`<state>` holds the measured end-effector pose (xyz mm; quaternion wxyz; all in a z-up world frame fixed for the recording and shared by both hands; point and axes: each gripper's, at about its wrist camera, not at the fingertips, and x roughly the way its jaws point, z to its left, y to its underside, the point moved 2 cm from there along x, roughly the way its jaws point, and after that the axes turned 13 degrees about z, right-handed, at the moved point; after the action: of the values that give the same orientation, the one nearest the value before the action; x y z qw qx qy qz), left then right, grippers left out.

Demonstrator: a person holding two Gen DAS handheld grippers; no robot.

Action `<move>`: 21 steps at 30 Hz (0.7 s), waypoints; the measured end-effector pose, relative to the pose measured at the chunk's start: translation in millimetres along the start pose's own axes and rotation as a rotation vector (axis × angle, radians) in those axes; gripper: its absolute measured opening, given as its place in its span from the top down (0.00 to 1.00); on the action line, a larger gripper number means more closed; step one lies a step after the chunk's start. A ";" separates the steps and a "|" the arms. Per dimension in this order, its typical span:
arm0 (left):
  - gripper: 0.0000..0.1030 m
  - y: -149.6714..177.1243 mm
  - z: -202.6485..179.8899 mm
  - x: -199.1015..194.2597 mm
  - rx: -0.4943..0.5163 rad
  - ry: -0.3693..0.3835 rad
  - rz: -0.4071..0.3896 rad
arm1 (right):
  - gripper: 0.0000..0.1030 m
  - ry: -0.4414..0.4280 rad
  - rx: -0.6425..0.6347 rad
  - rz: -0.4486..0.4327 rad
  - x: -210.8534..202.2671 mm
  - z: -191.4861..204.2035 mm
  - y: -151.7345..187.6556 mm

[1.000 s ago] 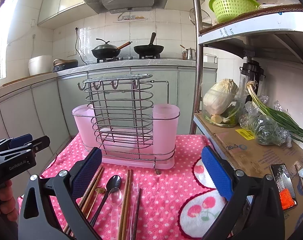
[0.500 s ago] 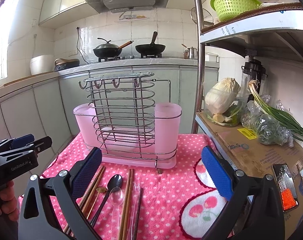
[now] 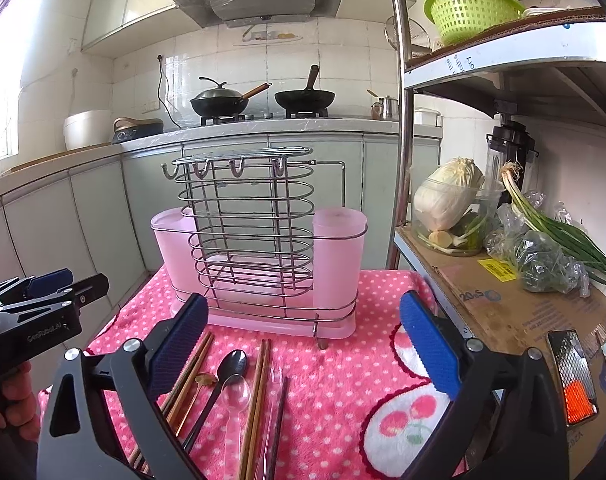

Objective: Organize utensils

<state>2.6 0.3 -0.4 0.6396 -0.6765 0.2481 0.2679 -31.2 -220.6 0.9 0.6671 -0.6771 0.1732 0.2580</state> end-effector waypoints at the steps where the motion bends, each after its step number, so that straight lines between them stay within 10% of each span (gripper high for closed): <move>1: 0.40 0.1 -0.1 0.0 0.000 0.001 0.000 | 0.07 -0.001 -0.001 0.000 0.0 0.3 0.3; 15: 0.40 -2.8 10.3 4.5 -0.034 0.060 0.032 | 0.07 0.008 0.001 0.018 1.2 -7.1 -2.7; 21: 0.46 -9.4 27.7 29.7 -0.104 0.168 0.203 | 0.21 -0.055 0.035 0.122 15.8 -17.5 -5.5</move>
<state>29.4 28.7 -14.7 0.5500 -0.7002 0.3539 0.2862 -13.2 -236.0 -4.2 0.6666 -0.6460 0.2002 0.3135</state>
